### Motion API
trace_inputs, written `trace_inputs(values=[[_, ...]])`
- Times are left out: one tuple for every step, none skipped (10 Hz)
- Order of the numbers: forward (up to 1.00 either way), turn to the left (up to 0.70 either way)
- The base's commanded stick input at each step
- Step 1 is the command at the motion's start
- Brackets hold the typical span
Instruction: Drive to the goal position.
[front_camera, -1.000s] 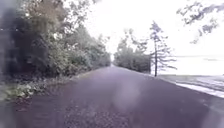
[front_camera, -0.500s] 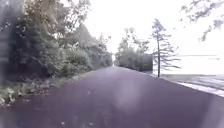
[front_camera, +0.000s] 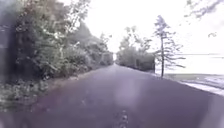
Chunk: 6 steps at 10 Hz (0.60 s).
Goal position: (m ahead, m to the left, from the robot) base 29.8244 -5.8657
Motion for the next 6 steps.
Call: trace_inputs(values=[[1.00, 0.00], [1.00, 0.00], [1.00, 0.00], [1.00, 0.00], [1.00, 0.00], [1.00, 0.00]])
